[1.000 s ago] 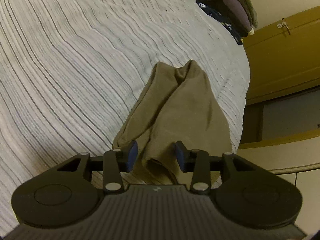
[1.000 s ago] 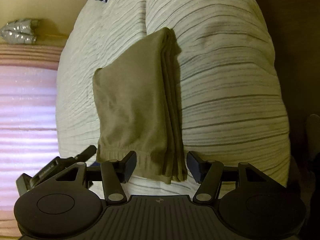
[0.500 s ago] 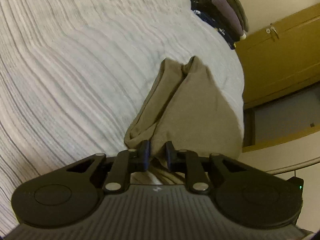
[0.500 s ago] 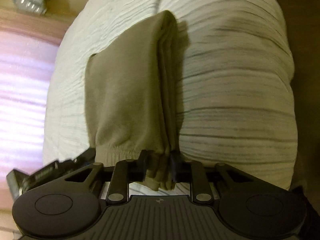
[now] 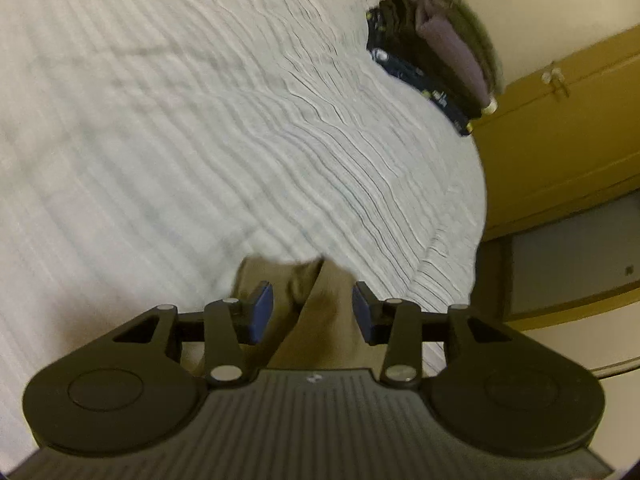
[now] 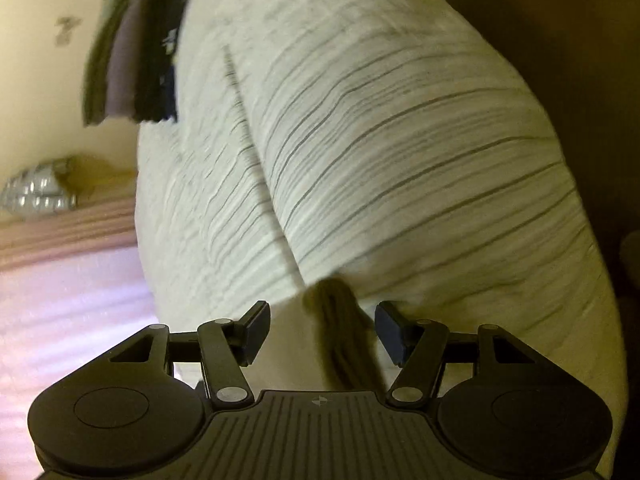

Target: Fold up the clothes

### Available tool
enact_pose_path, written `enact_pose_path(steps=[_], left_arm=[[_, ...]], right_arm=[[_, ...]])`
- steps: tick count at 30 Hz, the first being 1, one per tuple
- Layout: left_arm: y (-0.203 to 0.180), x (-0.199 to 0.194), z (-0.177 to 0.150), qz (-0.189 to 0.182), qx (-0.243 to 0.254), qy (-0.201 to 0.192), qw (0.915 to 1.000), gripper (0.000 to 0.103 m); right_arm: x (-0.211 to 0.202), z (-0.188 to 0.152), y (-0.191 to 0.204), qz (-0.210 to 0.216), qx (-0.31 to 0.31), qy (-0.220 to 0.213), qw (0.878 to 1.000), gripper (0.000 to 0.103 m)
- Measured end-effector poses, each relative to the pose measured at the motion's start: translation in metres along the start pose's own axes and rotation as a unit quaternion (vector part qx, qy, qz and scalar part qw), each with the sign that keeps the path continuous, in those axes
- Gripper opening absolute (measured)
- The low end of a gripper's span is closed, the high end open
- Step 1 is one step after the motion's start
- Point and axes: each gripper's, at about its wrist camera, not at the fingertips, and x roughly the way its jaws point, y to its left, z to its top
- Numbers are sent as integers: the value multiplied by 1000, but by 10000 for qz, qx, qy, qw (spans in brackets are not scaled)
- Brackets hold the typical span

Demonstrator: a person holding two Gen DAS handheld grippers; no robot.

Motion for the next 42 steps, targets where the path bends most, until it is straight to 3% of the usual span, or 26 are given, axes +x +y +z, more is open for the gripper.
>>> enact_pose_path(steps=[5, 7, 8, 9, 15, 20, 25, 29, 31, 34, 36, 37, 39, 42], left_arm=[[-11, 31, 15, 260, -6, 347, 9991, 39], [-9, 40, 17, 269, -90, 385, 9989, 33], [-8, 41, 17, 165, -101, 375, 9991, 27], [-8, 42, 16, 8, -83, 366, 9993, 7], [3, 26, 7, -324, -146, -334, 9988, 1], [22, 33, -6, -364, -405, -604, 9967, 1], [5, 46, -5, -2, 326, -639, 9974, 3], [7, 5, -10, 86, -54, -1014, 9948, 6], [8, -24, -22, 171, -163, -1269, 9916, 6], [-8, -54, -57, 305, 58, -1386, 9899, 6], [-20, -63, -84, 362, 273, -1362, 9896, 5], [-27, -62, -102, 378, 395, -1344, 9894, 3], [-32, -54, -131, 455, 491, -1330, 9889, 3], [-21, -27, -167, 1221, 624, -1176, 9836, 0]], right_arm=[[3, 10, 12, -230, 193, 168, 9994, 61], [11, 14, 14, -304, 170, 221, 9991, 59], [15, 15, 15, -359, 162, 243, 9989, 50], [18, 16, 16, -430, 160, 262, 9986, 34], [19, 4, 7, -319, 532, -7, 9981, 20], [5, -16, -2, -277, 583, -459, 9969, 19], [6, -20, 4, -305, 127, -514, 9981, 22], [-8, -26, 29, -529, -1034, -761, 9903, 37], [-18, -36, 45, -803, -1949, -941, 9730, 37], [-27, -61, 70, -1082, -3513, -1016, 9244, 36], [-23, -85, 82, -1016, -4584, -775, 8795, 35], [-19, -96, 85, -993, -5046, -669, 8550, 28], [-8, -119, 87, -1007, -5864, -493, 8022, 26], [14, -132, 73, -1312, -6529, -319, 7453, 26]])
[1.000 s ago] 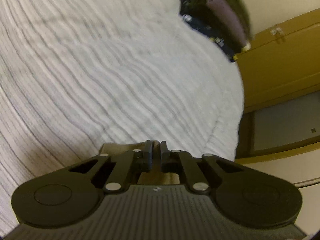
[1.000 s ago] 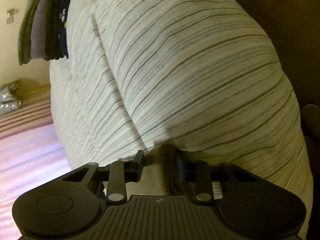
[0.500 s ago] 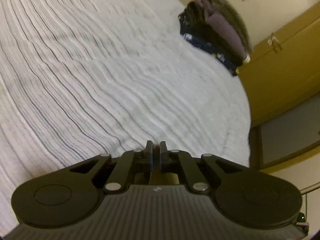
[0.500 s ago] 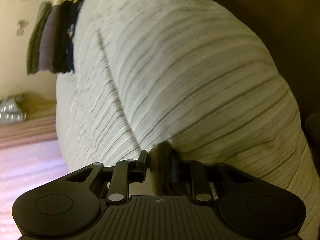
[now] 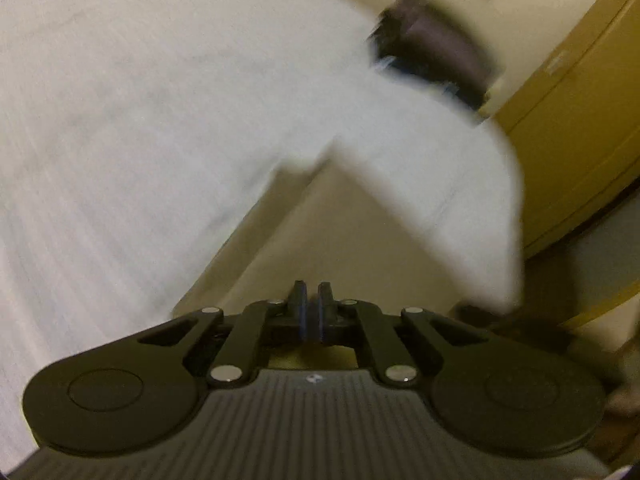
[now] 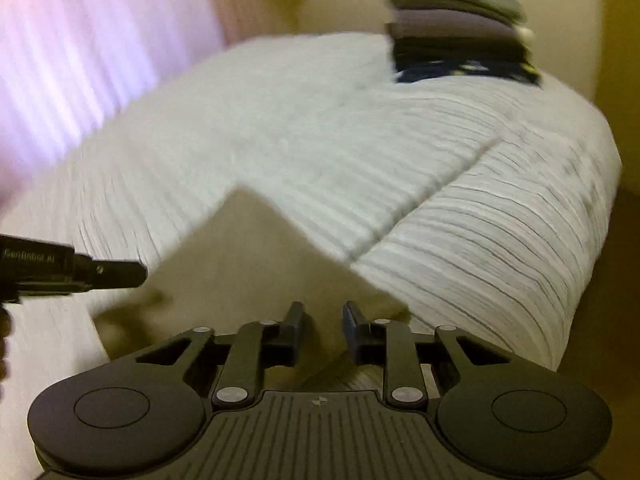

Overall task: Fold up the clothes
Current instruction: 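Lower the trousers onto the bed and open the left tool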

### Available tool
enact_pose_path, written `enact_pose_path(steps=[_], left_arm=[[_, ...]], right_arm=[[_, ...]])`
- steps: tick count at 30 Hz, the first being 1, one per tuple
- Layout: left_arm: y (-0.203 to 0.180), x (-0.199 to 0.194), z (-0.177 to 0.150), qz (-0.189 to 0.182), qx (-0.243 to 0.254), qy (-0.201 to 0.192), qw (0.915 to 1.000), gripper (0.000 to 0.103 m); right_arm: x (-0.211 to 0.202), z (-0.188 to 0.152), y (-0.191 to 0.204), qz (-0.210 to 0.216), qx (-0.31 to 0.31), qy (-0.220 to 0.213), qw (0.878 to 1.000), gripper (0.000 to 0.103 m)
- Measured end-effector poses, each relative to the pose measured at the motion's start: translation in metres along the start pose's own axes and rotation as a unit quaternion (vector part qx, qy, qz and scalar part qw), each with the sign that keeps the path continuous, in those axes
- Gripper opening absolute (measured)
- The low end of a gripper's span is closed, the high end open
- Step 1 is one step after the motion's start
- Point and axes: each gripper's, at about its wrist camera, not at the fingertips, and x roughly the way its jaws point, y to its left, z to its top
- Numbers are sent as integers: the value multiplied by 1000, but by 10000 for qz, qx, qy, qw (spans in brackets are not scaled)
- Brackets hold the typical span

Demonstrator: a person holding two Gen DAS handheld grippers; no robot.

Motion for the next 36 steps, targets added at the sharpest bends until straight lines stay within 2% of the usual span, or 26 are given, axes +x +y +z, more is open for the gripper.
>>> enact_pose_path(steps=[1, 4, 8, 11, 14, 16, 19, 20, 21, 24, 26, 29, 31, 33, 34, 36], left_arm=[[6, 5, -8, 79, -36, -128, 9999, 2], [10, 6, -3, 197, -210, -378, 9989, 2], [7, -23, 2, 212, -534, -615, 9965, 0], [1, -37, -5, -199, -743, -501, 9958, 0], [-14, -33, -20, -515, -764, -185, 9956, 0], [-22, -20, -36, -210, -775, 138, 9967, 0], [-19, -31, -58, 64, -1227, 37, 9924, 0], [-18, -35, -63, 259, -1410, 74, 9896, 0], [-18, -40, -69, 454, -1591, 112, 9861, 0], [-29, -58, -75, 390, -2171, -270, 9750, 0], [-55, -62, -69, 378, -2249, -698, 9711, 0], [-94, -44, -66, 443, -2389, -1022, 9646, 0], [-111, -20, -73, 761, -2419, -859, 9635, 0], [-121, 0, -85, 1453, -2296, -642, 9602, 0], [-122, -1, -93, 1642, -2421, -706, 9536, 1], [-120, -16, -102, 1687, -2908, -942, 9371, 1]], right_arm=[[4, -4, 1, -19, -149, 39, 9999, 26], [0, -7, 4, -30, -390, 23, 9992, 26], [-20, 2, 3, 96, -461, -44, 9989, 26], [-28, 12, 7, 471, -635, 16, 9969, 26], [-13, 13, 12, 743, -1047, 540, 9902, 26], [0, 13, 10, 623, -1342, 894, 9849, 26], [1, 24, -4, 362, -1708, 948, 9801, 26], [0, 31, -11, 319, -1799, 966, 9784, 26], [-2, 38, -16, 437, -1827, 962, 9775, 26], [-2, 55, -20, 1349, -1951, 885, 9674, 26], [7, 60, -18, 1982, -2116, 891, 9529, 26], [31, 63, -19, 2733, -2094, 1169, 9316, 26], [46, 63, -24, 2930, -2161, 1303, 9222, 26], [55, 65, -32, 2972, -2303, 1292, 9176, 26], [55, 68, -36, 2973, -2352, 1260, 9167, 26], [54, 73, -45, 2976, -2449, 1197, 9150, 26]])
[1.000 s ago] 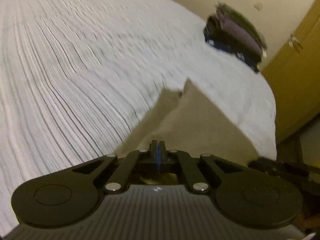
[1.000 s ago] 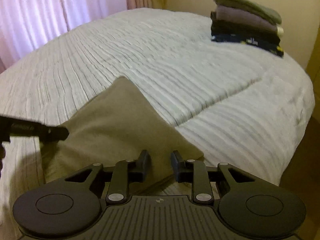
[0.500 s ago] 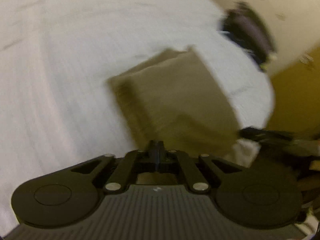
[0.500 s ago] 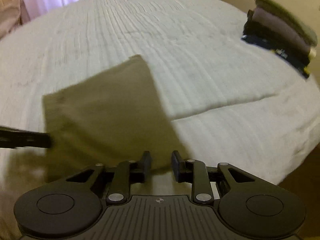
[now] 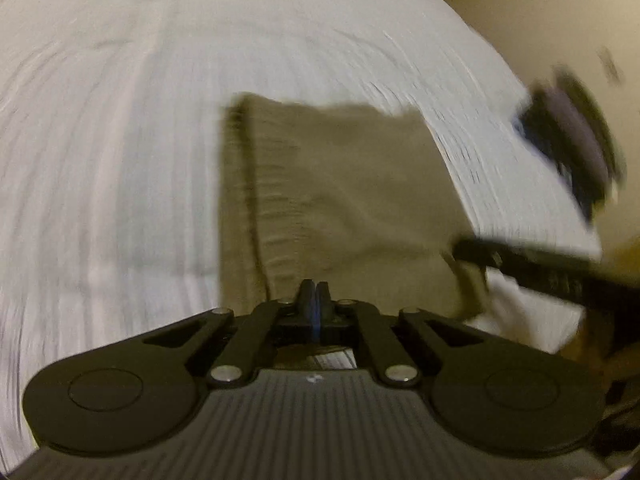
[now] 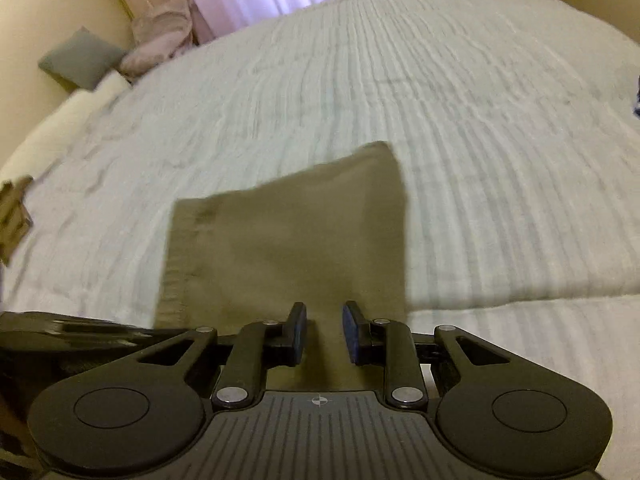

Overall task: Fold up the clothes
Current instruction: 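Lower the trousers onto the bed and open the left tool, then set the folded olive-brown trousers flat on the bed with both tools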

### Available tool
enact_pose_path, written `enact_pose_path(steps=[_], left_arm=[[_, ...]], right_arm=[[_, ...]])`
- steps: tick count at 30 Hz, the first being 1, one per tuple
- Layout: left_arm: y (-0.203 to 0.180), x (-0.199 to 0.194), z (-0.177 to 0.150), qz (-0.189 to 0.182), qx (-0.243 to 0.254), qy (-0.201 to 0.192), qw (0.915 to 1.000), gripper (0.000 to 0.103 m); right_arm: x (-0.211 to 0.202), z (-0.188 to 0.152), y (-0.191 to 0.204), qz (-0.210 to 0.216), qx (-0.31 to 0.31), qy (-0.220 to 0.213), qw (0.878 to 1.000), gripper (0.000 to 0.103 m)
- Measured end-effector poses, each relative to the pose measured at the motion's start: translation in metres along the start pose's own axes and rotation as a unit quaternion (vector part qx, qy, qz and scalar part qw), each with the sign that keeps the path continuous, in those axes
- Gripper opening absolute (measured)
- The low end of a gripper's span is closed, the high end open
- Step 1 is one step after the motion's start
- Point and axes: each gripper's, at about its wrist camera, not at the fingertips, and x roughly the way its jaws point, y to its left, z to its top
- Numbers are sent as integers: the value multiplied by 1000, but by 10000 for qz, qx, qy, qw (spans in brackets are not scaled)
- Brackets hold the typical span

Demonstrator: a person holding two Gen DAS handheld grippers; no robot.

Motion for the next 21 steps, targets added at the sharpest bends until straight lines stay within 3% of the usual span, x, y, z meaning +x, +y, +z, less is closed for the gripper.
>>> enact_pose_path(steps=[2, 5, 7, 9, 11, 17, 21], left_arm=[[-4, -19, 4, 285, -100, -292, 9991, 0], [-16, -27, 16, 51, -134, -564, 9983, 0], [-25, -13, 24, -177, -82, -534, 9984, 0], [-29, 7, 26, -114, 175, -450, 9988, 1], [-28, 28, 22, 223, 414, -341, 9983, 1], [10, -3, 22, 341, -32, -918, 9952, 3], [1, -7, 42, 238, 114, -1130, 9932, 2]], right_arm=[[-8, 4, -1, 18, -80, -93, 9999, 26], [-12, 14, 1, 316, -115, -251, 9991, 26], [0, 20, 3, 521, -181, -173, 9983, 26], [16, 23, 4, 676, -283, -25, 9973, 26], [31, 23, 0, 618, -441, 99, 9971, 26], [33, 37, -28, -29, -639, -211, 9977, 26], [26, 55, -38, 334, -368, -408, 9979, 26]])
